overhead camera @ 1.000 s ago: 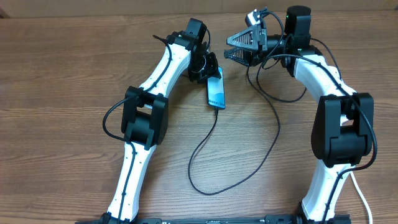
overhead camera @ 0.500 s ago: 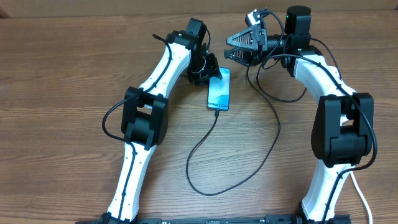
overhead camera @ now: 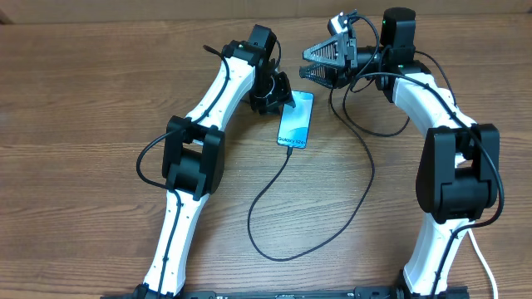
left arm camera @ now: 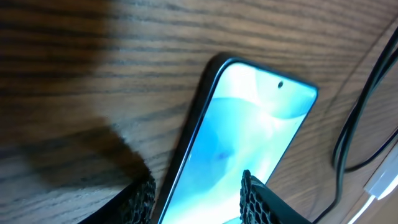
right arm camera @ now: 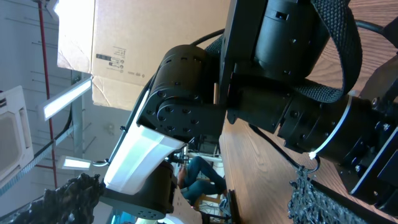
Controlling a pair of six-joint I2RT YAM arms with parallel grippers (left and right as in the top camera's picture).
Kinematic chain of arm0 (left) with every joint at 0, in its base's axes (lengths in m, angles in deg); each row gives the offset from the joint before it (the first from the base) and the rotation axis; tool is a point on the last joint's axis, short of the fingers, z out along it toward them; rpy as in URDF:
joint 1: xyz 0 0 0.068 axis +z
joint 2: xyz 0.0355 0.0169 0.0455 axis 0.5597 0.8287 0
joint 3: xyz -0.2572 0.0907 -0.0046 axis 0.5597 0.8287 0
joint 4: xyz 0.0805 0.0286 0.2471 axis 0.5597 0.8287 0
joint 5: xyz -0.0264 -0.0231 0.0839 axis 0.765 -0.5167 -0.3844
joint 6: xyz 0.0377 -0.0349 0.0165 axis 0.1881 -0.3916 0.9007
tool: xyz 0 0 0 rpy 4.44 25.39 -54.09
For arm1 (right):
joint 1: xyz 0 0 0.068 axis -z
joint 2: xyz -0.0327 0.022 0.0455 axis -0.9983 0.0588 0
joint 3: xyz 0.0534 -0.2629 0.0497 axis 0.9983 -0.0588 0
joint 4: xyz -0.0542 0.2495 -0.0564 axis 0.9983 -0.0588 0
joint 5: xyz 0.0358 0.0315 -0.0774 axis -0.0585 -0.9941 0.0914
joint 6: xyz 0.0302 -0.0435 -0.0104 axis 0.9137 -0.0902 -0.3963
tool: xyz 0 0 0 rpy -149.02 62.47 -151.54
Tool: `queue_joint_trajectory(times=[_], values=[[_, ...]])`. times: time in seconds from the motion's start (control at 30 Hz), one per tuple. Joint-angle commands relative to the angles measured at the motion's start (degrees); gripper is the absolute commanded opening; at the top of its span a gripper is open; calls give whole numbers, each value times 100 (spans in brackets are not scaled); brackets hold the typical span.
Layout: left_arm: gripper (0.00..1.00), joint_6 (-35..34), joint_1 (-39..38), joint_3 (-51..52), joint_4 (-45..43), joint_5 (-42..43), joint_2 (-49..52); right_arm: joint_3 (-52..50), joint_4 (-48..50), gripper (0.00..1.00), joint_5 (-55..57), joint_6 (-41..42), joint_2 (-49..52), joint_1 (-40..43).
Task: Plug charger to phone and switch on socket
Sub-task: 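Lay the phone flat on the table with the left gripper, then open the left gripper and lift it up off the phone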
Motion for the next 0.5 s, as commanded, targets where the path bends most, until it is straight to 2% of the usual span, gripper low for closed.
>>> queue_joint_trajectory(times=[0.0, 0.2, 0.3, 0.37, 0.43, 0.47], values=[[49, 514, 136, 63, 190, -535, -181, 37, -4, 100, -94, -48, -39, 7], [47, 1110, 212, 61, 627, -1777, -1095, 37, -4, 100, -92, -48, -39, 7], [38, 1648, 164, 61, 1060, -2647, -1853, 37, -2, 100, -92, -48, -39, 7], [37, 1871, 118, 61, 1300, -2951, -2227, 37, -2, 100, -92, -48, -39, 7], [40, 2103, 57, 61, 1558, -3259, -2693, 37, -2, 100, -92, -48, -39, 7], [47, 2192, 35, 61, 1633, -3364, -2900, 37, -2, 100, -92, -48, -39, 7]])
